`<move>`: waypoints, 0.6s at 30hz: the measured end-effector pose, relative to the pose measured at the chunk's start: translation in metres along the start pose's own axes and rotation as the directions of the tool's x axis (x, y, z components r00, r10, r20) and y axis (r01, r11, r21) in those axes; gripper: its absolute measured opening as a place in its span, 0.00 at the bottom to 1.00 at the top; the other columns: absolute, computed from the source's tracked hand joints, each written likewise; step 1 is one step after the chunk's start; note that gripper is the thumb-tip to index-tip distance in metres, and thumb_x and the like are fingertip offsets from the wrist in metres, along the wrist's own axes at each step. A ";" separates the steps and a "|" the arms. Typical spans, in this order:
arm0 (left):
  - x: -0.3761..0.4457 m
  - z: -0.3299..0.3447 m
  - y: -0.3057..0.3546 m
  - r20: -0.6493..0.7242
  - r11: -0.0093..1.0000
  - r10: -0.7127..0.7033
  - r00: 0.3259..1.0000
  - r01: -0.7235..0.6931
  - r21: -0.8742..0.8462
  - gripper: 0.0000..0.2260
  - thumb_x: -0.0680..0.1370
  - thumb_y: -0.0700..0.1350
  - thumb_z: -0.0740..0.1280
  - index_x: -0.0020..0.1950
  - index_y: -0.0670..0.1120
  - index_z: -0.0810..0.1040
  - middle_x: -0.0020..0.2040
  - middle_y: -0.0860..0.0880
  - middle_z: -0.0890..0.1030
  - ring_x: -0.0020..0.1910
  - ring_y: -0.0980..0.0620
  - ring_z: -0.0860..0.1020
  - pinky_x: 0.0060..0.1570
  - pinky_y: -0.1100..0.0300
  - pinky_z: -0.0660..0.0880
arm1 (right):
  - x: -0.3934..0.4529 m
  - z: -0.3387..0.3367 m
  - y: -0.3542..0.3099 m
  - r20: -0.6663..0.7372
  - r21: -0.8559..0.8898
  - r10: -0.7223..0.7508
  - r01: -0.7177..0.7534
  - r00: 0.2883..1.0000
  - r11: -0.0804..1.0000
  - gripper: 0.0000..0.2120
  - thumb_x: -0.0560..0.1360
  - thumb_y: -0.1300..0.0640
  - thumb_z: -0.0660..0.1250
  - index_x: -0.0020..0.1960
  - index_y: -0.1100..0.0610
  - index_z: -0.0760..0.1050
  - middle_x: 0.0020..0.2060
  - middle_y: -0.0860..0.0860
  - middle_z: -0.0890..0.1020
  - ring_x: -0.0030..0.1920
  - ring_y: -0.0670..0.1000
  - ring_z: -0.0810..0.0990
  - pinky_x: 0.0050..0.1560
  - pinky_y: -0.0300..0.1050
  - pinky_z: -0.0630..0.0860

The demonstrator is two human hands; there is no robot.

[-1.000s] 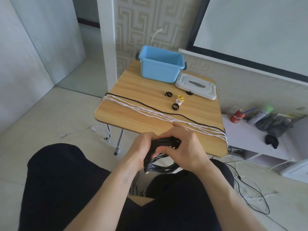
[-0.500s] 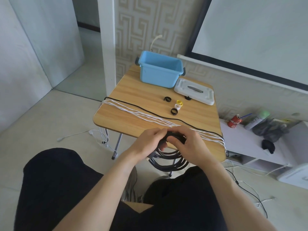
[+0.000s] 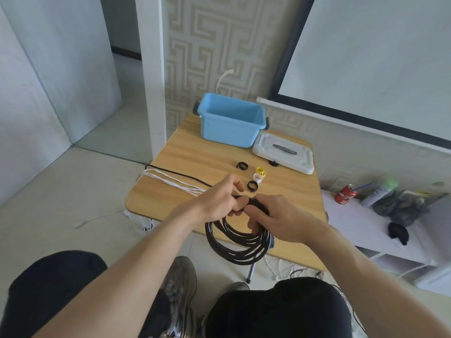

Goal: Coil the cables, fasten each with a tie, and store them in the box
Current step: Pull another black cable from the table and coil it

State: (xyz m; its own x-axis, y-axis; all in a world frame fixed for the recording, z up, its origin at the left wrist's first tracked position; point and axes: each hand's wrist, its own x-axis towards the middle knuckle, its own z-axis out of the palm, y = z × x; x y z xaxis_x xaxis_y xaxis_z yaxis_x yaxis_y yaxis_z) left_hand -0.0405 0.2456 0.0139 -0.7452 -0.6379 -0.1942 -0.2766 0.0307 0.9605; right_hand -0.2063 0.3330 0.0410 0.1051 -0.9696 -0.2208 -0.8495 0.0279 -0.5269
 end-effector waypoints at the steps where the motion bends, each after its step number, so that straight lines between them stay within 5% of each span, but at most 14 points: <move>1: 0.007 -0.004 0.004 -0.009 1.000 0.007 1.000 -0.007 -0.017 0.05 0.83 0.42 0.63 0.53 0.48 0.67 0.40 0.43 0.77 0.40 0.49 0.74 0.46 0.51 0.71 | 0.005 -0.003 0.000 -0.038 0.031 -0.010 0.011 0.999 0.999 0.15 0.84 0.47 0.59 0.47 0.55 0.78 0.37 0.47 0.86 0.37 0.44 0.84 0.44 0.42 0.80; 4: 0.026 -0.019 0.017 -0.046 0.998 0.025 0.999 -0.028 -0.056 0.06 0.82 0.46 0.65 0.55 0.46 0.71 0.42 0.46 0.79 0.40 0.51 0.77 0.48 0.54 0.73 | 0.024 -0.012 0.001 -0.174 0.100 -0.006 0.024 0.985 0.995 0.18 0.85 0.49 0.58 0.42 0.57 0.75 0.31 0.52 0.84 0.32 0.48 0.83 0.38 0.45 0.78; 6: 0.041 -0.030 0.022 -0.172 0.996 0.062 0.983 -0.073 -0.059 0.13 0.80 0.50 0.67 0.60 0.45 0.70 0.52 0.47 0.76 0.49 0.51 0.77 0.54 0.56 0.74 | 0.042 -0.020 0.004 -0.263 0.093 0.052 -0.029 0.963 0.995 0.19 0.85 0.48 0.58 0.40 0.57 0.74 0.29 0.53 0.80 0.31 0.46 0.81 0.34 0.44 0.74; 8: 0.052 -0.040 0.026 -0.395 0.984 0.132 0.909 -0.168 -0.058 0.12 0.80 0.48 0.67 0.58 0.44 0.70 0.53 0.47 0.74 0.50 0.57 0.75 0.53 0.61 0.73 | 0.067 -0.030 0.014 -0.339 0.207 0.193 -0.128 0.921 0.970 0.21 0.85 0.47 0.57 0.37 0.56 0.74 0.28 0.50 0.78 0.27 0.43 0.77 0.32 0.37 0.72; 10: 0.058 -0.049 0.025 -0.579 0.973 0.188 0.793 -0.233 -0.002 0.04 0.81 0.42 0.64 0.47 0.45 0.71 0.44 0.48 0.72 0.39 0.64 0.73 0.40 0.71 0.71 | 0.093 -0.039 0.030 -0.378 0.407 0.346 -0.181 0.859 0.895 0.23 0.84 0.45 0.57 0.35 0.56 0.75 0.29 0.52 0.77 0.30 0.47 0.77 0.38 0.43 0.75; 12: 0.068 -0.065 0.008 -0.616 0.987 0.158 0.772 -0.127 0.093 0.06 0.81 0.43 0.63 0.45 0.44 0.72 0.41 0.50 0.73 0.40 0.60 0.75 0.36 0.70 0.69 | 0.121 -0.052 0.043 -0.358 0.628 0.456 -0.152 0.815 0.763 0.21 0.83 0.45 0.58 0.36 0.56 0.74 0.30 0.52 0.76 0.34 0.53 0.75 0.42 0.52 0.75; 15: 0.082 -0.099 -0.023 -0.441 0.944 -0.094 0.893 0.221 0.246 0.16 0.75 0.59 0.64 0.50 0.46 0.76 0.49 0.49 0.77 0.58 0.43 0.76 0.52 0.51 0.73 | 0.162 -0.080 0.043 -0.295 0.852 0.564 -0.055 0.771 0.521 0.16 0.83 0.48 0.58 0.43 0.56 0.74 0.33 0.52 0.76 0.33 0.52 0.75 0.34 0.46 0.75; 18: 0.086 -0.114 -0.037 -0.291 0.782 -0.379 0.879 0.472 0.408 0.30 0.73 0.61 0.67 0.74 0.56 0.67 0.76 0.45 0.62 0.78 0.39 0.56 0.71 0.36 0.61 | 0.202 -0.103 0.035 -0.232 0.942 0.653 -0.001 0.721 0.336 0.12 0.82 0.51 0.59 0.46 0.56 0.75 0.38 0.53 0.80 0.37 0.51 0.79 0.38 0.46 0.77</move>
State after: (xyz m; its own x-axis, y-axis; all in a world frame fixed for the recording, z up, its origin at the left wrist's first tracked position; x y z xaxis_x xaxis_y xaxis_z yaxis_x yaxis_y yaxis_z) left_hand -0.0250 0.1015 -0.0160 -0.3735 -0.7957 -0.4769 -0.8154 0.0364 0.5778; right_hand -0.2682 0.1128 0.0624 -0.5986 -0.7376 -0.3126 0.2011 0.2393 -0.9499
